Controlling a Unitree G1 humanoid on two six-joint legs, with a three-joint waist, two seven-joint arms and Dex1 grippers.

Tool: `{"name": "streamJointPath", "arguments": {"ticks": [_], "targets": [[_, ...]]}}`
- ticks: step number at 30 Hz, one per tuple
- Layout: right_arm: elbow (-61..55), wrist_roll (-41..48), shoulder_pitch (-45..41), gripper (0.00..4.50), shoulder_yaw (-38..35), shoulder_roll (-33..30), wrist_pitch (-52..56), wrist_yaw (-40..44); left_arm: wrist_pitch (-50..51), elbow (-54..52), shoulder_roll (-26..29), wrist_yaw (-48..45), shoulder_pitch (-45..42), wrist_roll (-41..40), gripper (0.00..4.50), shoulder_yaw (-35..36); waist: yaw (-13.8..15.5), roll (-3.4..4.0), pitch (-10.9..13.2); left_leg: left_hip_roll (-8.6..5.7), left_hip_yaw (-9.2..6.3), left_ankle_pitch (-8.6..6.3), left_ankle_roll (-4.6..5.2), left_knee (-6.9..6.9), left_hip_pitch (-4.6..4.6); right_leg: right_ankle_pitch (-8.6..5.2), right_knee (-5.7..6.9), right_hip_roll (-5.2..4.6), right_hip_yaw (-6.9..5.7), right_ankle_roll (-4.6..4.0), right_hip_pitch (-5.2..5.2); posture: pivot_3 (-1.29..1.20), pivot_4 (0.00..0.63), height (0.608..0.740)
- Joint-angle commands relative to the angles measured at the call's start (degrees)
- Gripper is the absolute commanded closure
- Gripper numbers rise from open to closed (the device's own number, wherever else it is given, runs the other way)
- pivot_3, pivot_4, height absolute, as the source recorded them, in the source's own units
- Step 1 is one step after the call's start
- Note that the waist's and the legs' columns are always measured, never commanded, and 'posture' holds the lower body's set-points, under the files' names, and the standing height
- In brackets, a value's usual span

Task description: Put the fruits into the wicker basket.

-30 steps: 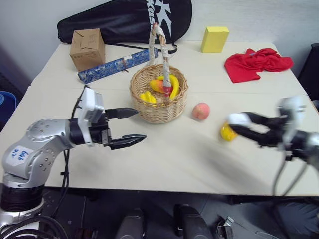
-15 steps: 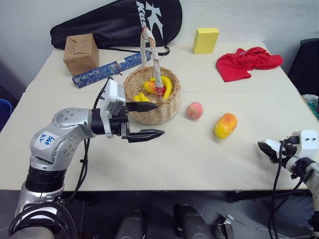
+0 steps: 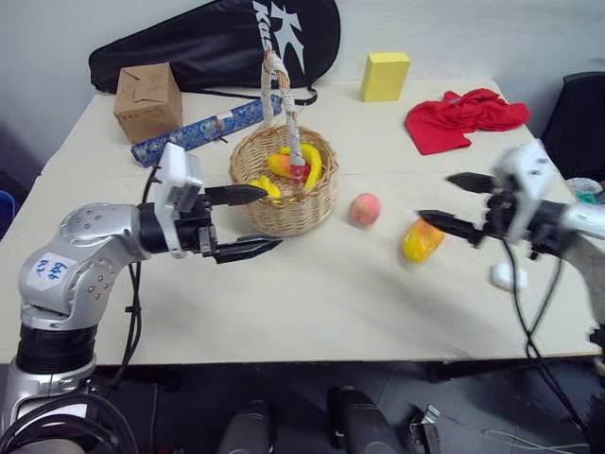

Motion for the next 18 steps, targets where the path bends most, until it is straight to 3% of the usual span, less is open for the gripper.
{"name": "streamJointPath", "arguments": {"ticks": [1,8,13,16,18], "targets": [[11.83,-8.22,-9.43,0.05,7.74,4.88,-5.42,-1.24,-0.63,-1.92,0.87,1.19,0.36,-0.31,0.0,2.49,0.24,0.0,0.0,-0.02,0.01,0.0,0.0,0.02,-0.03,0.0,-0.01,-0.09,0.01,0.0,-0.01,0.0,0.15,0.74],[36.29,-15.6,-21.42,0.05,13.2,15.19,-12.72,-1.37,0.1,-6.08,1.68,3.48,3.52,-0.68,0.0,3.79,0.28,-0.01,0.0,-0.23,-0.09,0.05,-0.06,0.02,-0.45,0.01,-0.11,-0.66,-0.45,0.03,-0.19,0.0,0.15,0.74],[48.99,-21.78,-24.99,0.05,16.33,18.0,-17.38,-1.95,0.62,-7.17,2.01,5.44,4.33,-1.31,0.0,5.37,0.29,0.0,0.0,-0.24,-0.13,0.11,-0.19,0.13,-1.15,0.03,0.01,-0.69,-0.58,0.05,-0.86,0.0,0.15,0.74],[52.87,-22.13,-26.11,0.66,14.81,18.95,-19.27,-2.56,1.15,-7.93,2.33,6.35,4.71,-1.77,0.0,6.27,0.21,0.0,0.0,-0.24,-0.09,0.11,-0.2,0.13,-1.15,0.02,0.0,-0.67,-0.65,0.05,-0.86,0.0,0.15,0.74],[52.1,-20.94,-25.97,1.32,13.47,18.98,-19.91,-1.25,1.38,-8.26,2.63,6.79,5.21,-1.77,0.0,7.05,0.19,0.0,0.0,-0.25,-0.04,0.11,-0.18,0.2,-1.12,0.04,0.03,-0.67,-0.71,0.08,-0.83,0.0,0.15,0.74]]}}
